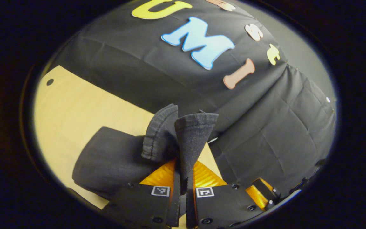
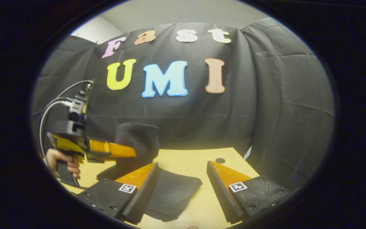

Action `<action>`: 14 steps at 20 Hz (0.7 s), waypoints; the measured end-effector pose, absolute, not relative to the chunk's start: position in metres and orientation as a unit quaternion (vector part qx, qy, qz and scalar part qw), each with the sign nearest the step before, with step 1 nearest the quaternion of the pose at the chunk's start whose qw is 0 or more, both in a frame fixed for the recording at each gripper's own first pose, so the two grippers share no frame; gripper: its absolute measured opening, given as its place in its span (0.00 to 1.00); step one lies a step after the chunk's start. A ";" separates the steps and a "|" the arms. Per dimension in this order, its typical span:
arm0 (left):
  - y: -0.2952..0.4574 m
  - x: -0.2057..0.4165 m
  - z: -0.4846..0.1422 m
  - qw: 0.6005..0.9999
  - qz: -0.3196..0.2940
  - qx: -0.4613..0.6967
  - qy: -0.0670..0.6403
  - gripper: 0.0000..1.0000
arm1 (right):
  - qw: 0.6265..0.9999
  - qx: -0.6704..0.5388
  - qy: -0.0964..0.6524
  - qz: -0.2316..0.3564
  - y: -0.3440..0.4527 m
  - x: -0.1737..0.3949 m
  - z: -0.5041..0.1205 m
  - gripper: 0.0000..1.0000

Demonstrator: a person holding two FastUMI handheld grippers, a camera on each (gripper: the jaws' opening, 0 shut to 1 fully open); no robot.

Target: Grasp the waist and the cuffs of the jeans and fold them to make the two legs overlap; first hold the waist and fold one-third of the jeans toward the cuffs, then hold the cuffs and fold the remaining one-third in the same direction to finish folding.

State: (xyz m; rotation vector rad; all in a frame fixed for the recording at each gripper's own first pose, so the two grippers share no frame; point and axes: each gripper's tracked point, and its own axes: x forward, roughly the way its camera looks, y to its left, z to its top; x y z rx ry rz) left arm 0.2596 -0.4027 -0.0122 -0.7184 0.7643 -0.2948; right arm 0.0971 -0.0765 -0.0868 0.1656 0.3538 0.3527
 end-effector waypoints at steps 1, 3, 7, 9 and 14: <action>-0.416 0.255 -0.031 0.854 -0.140 -0.330 0.378 0.16 | 0.965 0.082 0.175 0.178 -0.079 0.096 -0.087 0.89; -0.431 0.248 -0.060 0.854 -0.132 -0.308 0.398 0.16 | 0.963 0.081 0.178 0.186 -0.082 0.094 -0.091 0.89; -0.454 0.227 -0.105 0.857 -0.106 -0.282 0.419 0.16 | 0.962 0.076 0.172 0.199 -0.088 0.095 -0.092 0.89; -0.458 0.218 -0.118 0.857 -0.091 -0.271 0.429 0.16 | 0.961 0.072 0.176 0.199 -0.092 0.097 -0.098 0.89; -0.457 0.213 -0.109 0.871 -0.079 -0.274 0.401 0.46 | 0.961 0.083 0.177 0.197 -0.104 0.105 -0.101 0.90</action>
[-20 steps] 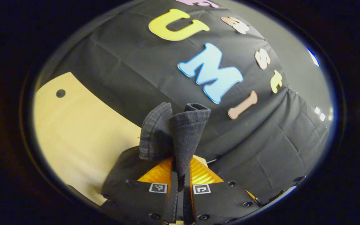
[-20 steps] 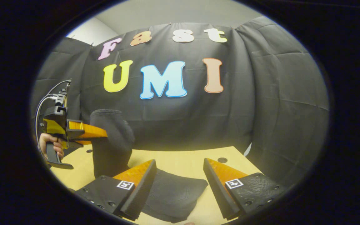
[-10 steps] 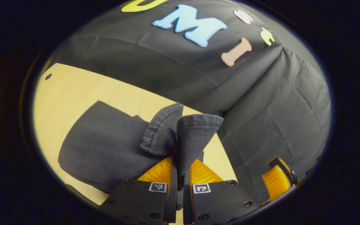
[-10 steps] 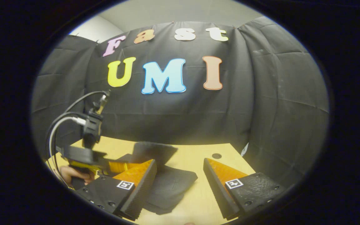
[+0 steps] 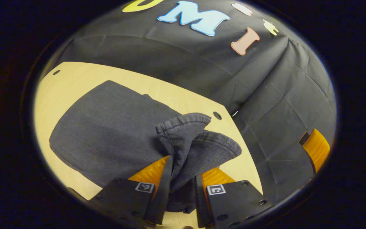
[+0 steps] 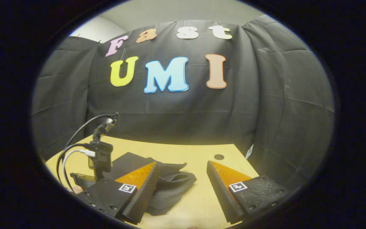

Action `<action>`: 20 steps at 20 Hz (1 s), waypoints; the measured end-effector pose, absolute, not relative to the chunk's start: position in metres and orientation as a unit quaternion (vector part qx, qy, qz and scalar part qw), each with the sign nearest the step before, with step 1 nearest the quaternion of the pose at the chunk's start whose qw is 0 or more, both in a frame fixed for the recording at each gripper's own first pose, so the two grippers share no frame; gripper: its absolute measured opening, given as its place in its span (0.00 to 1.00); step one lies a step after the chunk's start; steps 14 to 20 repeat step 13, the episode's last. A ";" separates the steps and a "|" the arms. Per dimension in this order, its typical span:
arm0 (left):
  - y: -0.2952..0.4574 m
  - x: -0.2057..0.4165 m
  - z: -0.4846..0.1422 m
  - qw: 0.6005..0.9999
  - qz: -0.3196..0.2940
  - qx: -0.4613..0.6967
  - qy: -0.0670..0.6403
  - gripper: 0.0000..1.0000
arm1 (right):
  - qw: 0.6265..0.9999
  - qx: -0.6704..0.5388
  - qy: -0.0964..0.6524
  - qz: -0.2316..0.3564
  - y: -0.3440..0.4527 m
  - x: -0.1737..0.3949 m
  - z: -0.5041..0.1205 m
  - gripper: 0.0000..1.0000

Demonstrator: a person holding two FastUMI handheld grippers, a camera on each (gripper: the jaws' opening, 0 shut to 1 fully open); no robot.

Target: Grasp the waist and the cuffs of the jeans and fold them to make the two legs overlap; first hold the waist and fold one-third of the jeans toward the cuffs, then hold the cuffs and fold the remaining one-third in the same direction to finish folding.

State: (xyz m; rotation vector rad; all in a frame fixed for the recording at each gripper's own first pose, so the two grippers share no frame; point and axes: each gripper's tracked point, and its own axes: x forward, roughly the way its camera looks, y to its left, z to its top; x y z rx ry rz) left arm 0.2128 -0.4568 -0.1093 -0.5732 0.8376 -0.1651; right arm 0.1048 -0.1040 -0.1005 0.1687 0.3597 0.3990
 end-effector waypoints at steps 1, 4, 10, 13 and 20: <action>-0.455 0.209 -0.100 0.876 -0.071 -0.270 0.393 0.63 | 0.963 0.079 0.170 0.194 -0.107 0.108 -0.096 0.90; -0.438 0.197 -0.071 0.903 -0.054 -0.229 0.359 0.90 | 0.971 0.064 0.145 0.177 -0.119 0.112 -0.090 0.91; -0.374 0.186 0.048 0.966 -0.004 -0.121 0.230 0.95 | 0.981 0.056 0.119 0.142 -0.139 0.116 -0.075 0.92; -0.343 0.176 0.109 0.987 0.031 -0.066 0.144 0.95 | 0.983 0.057 0.105 0.140 -0.144 0.113 -0.066 0.94; -0.343 0.176 0.109 0.987 0.031 -0.066 0.144 0.95 | 0.983 0.057 0.105 0.140 -0.144 0.113 -0.066 0.94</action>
